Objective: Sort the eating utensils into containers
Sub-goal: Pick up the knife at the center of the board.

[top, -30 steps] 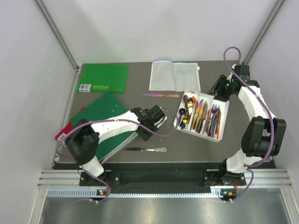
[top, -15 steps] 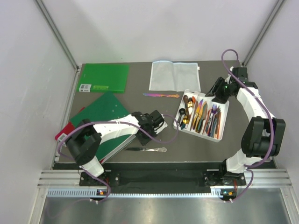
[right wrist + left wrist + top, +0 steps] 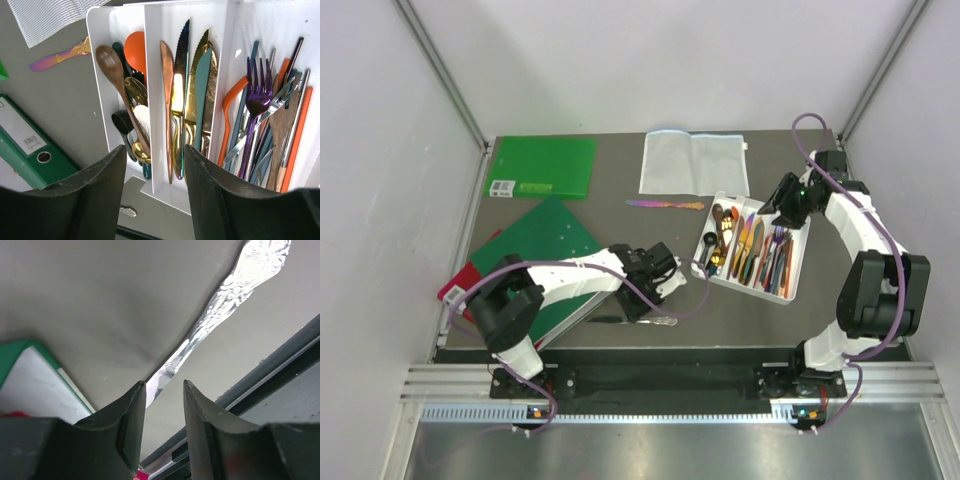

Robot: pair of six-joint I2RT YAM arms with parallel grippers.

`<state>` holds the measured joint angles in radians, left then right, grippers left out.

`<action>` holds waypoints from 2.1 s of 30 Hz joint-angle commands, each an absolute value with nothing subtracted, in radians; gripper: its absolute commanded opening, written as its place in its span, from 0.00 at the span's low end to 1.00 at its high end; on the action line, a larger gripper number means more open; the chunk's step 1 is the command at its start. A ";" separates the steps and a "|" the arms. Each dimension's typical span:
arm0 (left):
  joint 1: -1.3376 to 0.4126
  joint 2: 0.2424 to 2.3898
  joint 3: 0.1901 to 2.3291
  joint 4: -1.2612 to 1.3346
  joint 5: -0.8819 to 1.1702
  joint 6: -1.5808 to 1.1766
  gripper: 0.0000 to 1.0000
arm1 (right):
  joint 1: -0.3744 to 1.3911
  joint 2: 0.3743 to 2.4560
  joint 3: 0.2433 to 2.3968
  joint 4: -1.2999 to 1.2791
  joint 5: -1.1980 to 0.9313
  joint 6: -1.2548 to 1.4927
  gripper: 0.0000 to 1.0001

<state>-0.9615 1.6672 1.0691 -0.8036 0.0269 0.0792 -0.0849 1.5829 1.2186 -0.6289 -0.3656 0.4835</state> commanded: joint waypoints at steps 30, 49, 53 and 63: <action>-1.020 2.020 1.356 -0.761 0.104 0.183 0.03 | -0.075 1.543 1.209 -0.594 -0.373 0.500 0.50; -0.980 1.974 1.425 -0.609 -0.115 0.014 0.00 | -0.081 1.520 1.224 -0.626 -0.333 0.483 0.50; -0.940 1.930 1.413 -0.601 -0.173 0.006 0.00 | -0.081 1.523 1.224 -0.617 -0.334 0.488 0.50; -0.876 1.901 1.405 -0.626 -0.187 0.023 0.00 | -0.081 1.531 1.232 -0.623 -0.333 0.488 0.50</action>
<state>-0.8665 1.9610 1.4086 -0.6704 -0.1623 0.0204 -0.0849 1.5627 1.1984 -0.6353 -0.3408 0.4911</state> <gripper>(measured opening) 0.143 0.498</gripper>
